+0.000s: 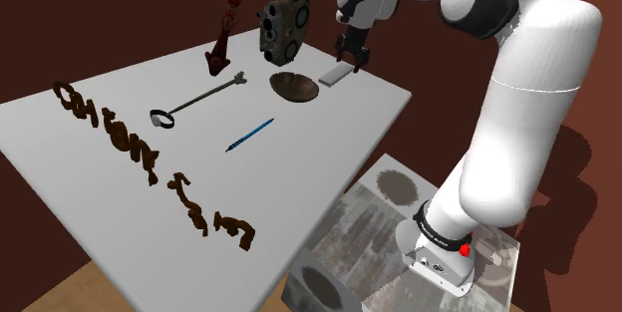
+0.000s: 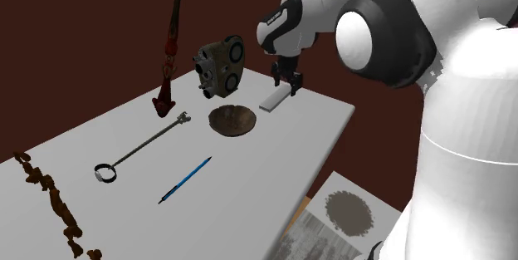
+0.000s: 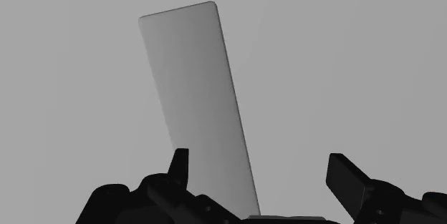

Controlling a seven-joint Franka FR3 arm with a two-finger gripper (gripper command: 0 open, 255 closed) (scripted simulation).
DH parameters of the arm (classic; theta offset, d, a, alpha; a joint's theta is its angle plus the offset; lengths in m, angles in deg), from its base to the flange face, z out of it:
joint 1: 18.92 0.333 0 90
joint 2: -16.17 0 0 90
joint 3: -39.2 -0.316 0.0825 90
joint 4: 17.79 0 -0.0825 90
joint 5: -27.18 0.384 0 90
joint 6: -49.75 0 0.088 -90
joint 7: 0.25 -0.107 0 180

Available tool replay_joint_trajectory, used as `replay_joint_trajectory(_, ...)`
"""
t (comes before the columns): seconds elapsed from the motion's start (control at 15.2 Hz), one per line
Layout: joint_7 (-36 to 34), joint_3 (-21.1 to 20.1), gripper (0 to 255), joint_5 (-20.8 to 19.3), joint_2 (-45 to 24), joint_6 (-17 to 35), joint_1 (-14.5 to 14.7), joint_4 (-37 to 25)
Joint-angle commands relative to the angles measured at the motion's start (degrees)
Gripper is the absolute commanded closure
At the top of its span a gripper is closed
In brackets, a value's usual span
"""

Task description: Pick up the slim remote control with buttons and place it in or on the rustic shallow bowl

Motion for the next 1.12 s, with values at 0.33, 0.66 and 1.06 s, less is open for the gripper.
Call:
replay_joint_trajectory(0.33, 5.8, -3.0, 0, 4.2, -6.9, 1.3, -2.9, -5.3)
replay_joint_trajectory(0.66, 6.4, -3.6, 0, 5.2, -8.4, 3.3, -3.3, -4.5)
replay_joint_trajectory(1.06, 6.4, -3.6, 0, 5.2, -8.4, 3.3, -3.3, -4.5)
